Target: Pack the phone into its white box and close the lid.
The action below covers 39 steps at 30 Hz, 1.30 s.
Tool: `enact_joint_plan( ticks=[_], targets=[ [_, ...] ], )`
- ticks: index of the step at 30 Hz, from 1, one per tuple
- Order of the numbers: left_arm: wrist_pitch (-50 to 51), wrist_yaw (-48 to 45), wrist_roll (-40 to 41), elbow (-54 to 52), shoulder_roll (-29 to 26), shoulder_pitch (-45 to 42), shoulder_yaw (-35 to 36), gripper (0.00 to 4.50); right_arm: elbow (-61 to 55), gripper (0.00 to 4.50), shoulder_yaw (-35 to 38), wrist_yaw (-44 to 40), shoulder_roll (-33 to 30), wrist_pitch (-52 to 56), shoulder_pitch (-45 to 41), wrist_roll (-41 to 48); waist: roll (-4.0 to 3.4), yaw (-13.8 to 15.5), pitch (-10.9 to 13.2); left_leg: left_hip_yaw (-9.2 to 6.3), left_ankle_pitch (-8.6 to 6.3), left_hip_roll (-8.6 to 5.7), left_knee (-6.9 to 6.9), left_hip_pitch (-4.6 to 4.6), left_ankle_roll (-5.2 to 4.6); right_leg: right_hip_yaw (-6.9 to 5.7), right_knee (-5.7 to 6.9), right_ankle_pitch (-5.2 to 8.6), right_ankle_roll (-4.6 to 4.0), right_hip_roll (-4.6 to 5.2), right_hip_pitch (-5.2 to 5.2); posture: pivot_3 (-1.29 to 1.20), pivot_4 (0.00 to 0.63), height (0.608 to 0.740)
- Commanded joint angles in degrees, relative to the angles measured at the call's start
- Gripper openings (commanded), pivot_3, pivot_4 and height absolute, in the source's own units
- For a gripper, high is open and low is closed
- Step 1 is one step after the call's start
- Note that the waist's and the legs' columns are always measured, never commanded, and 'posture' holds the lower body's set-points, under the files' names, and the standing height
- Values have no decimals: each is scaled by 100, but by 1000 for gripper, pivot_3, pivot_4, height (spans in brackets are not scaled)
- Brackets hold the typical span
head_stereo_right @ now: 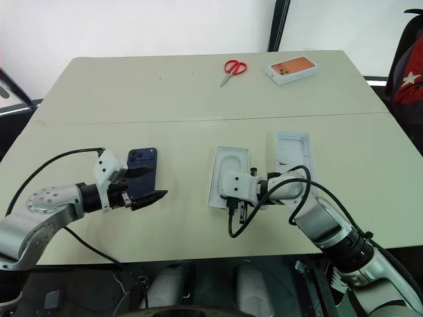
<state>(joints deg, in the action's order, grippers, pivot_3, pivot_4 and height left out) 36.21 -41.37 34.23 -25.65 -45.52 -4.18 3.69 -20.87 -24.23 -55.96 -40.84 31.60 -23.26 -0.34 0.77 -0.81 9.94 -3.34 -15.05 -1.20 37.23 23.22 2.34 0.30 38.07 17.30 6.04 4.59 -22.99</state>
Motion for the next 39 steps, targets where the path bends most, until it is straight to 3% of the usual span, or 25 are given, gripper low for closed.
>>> enact_joint_plan(
  ticks=[1,8,14,19,25,39],
  targets=[
    [92,123,22,-22,24,25,356,4500,122,12,356,277,233,-130,-359,16,0,-6,0,0,0,0,0,0,0,0,0,0,0,0,0,0,150,740],
    [1343,1527,717,338,605,-239,1691,4500,617,12,869,941,1201,258,-1178,323,0,-9,0,-3,0,1,0,1,1,-1,3,-1,0,-2,-4,0,150,740],
    [2950,2786,1062,613,838,-742,2420,4500,1413,12,184,1450,2114,263,-1593,-139,2,-10,-1,-4,2,-2,3,2,3,-2,10,-1,0,0,-8,0,150,740],
    [4236,3229,1354,867,995,-1254,2757,4500,1931,12,-177,1524,2553,133,-1730,-297,3,-13,-1,-4,4,-5,4,4,7,-1,15,-1,1,0,-14,0,150,740],
    [5600,3389,1400,1347,1238,-1850,2657,4500,2464,12,-900,1455,3022,-93,-1938,-664,7,-39,-4,-5,10,-11,2,5,17,-1,23,-2,0,-5,-22,0,150,740],
    [5629,4202,2617,1787,1665,-1734,2234,4500,3448,12,-1303,1445,3701,-575,-2163,-1113,6,5,-22,-6,28,-12,-4,-1,51,3,23,-2,0,10,-21,0,150,740]
  ],
)
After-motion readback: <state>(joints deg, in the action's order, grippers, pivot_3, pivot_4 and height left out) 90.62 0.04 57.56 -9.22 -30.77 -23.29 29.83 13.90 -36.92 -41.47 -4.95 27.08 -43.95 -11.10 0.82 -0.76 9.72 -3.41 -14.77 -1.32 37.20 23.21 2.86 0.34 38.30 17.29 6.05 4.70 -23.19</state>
